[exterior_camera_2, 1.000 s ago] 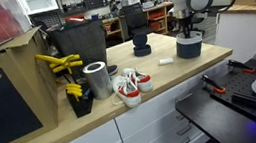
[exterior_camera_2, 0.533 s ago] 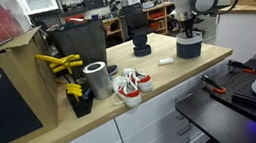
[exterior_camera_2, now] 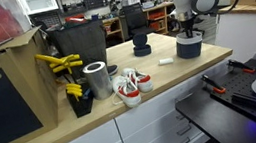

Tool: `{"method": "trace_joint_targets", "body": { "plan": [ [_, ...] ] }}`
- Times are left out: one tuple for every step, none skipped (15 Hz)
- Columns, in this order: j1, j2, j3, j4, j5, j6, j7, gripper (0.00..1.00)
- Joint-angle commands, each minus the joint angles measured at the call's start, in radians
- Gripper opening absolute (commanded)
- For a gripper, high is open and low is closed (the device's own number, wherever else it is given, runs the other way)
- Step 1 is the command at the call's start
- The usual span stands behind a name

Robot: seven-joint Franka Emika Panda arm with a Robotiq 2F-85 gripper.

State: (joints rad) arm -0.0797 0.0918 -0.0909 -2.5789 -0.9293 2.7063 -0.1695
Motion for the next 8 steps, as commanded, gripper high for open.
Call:
{"method": "trace_joint_targets", "body": {
  "plan": [
    [0.0,-0.02,0.004,-0.041,0.015,0.004,0.004,0.29],
    [0.0,-0.023,0.007,-0.047,0.036,0.004,-0.012,0.29],
    [0.0,-0.025,0.016,-0.054,0.085,-0.002,-0.054,0.25],
    [0.0,-0.028,0.021,-0.061,0.127,-0.001,-0.086,0.27],
    [0.001,-0.032,0.027,-0.068,0.176,-0.001,-0.127,0.25],
    [0.002,-0.033,0.031,-0.072,0.23,-0.005,-0.171,0.24],
    [0.004,-0.034,0.037,-0.072,0.283,-0.012,-0.213,0.23],
    [0.007,-0.036,0.043,-0.073,0.336,-0.022,-0.252,0.22]
  ]
}}
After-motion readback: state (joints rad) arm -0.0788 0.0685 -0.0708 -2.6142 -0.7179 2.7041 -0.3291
